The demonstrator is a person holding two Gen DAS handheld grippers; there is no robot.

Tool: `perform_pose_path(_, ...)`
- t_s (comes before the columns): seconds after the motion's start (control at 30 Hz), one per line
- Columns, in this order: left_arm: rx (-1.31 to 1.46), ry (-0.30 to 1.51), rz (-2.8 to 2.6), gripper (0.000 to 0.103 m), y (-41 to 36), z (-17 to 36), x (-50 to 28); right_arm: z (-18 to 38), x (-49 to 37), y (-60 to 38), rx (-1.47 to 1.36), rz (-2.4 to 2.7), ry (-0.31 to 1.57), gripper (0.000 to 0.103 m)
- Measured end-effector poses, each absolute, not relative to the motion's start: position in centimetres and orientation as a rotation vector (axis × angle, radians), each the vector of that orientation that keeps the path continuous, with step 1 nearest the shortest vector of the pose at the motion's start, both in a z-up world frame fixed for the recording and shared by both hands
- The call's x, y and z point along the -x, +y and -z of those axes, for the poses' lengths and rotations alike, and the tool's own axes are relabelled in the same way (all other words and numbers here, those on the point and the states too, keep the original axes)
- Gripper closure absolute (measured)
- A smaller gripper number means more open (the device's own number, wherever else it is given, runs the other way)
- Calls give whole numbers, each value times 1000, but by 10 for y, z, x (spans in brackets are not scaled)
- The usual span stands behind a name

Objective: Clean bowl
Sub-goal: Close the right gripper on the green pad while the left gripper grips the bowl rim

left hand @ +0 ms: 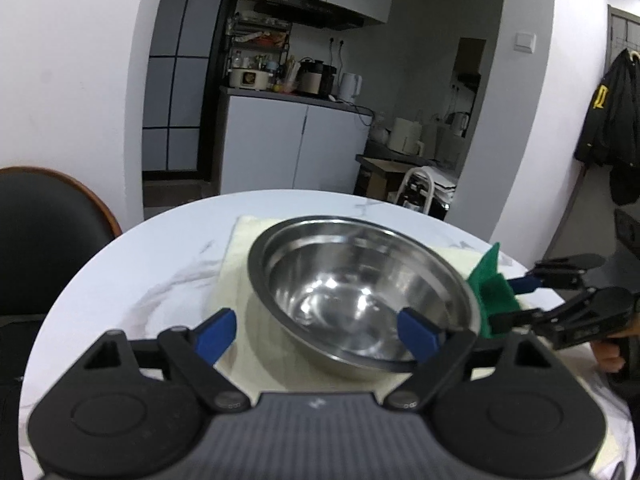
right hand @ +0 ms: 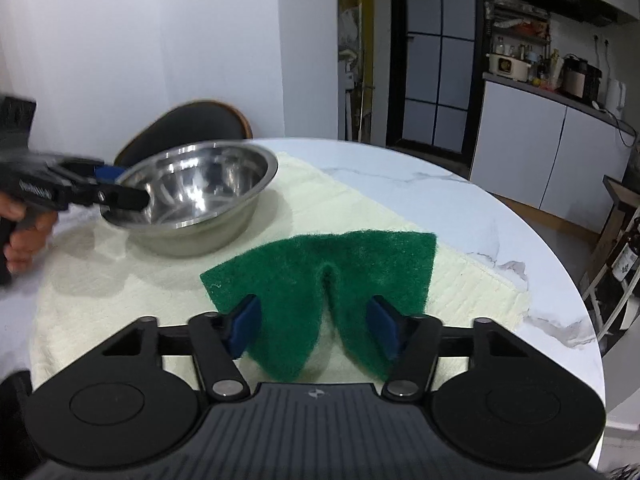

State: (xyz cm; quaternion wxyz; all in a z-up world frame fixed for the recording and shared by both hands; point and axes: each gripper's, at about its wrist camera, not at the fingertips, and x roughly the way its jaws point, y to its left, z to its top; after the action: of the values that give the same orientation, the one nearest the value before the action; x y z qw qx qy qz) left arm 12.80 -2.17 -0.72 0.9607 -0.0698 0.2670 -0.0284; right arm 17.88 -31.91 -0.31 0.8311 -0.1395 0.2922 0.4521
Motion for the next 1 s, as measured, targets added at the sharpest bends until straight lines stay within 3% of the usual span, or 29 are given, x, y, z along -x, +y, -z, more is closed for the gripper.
perform_pose_path(0.1,145,547,64,13,-22,8,-130,4,-180,-317,301,-952,619,52)
perform_pose_path(0.17,158,553,67,13,-21,9,-131,4,-180,-316,306,-956,614,69)
perform_pose_path(0.23,165,554,64,13,-19,9,-132,4,-181,-315,305,-962,613,80)
perform_pose_path(0.37,173,556,59,13,-16,10,-132,3,-182,-314,316,-955,606,95)
perform_pose_path(0.63,175,575,73,14,-18,7,-133,-12,-180,-321,276,-942,553,96)
perform_pose_path(0.93,212,608,47,40,-9,10,-139,-36,-166,-316,230,-1007,468,96)
perform_pose_path(1.0,207,613,32,50,-9,8,-140,-38,-164,-314,227,-1016,459,96)
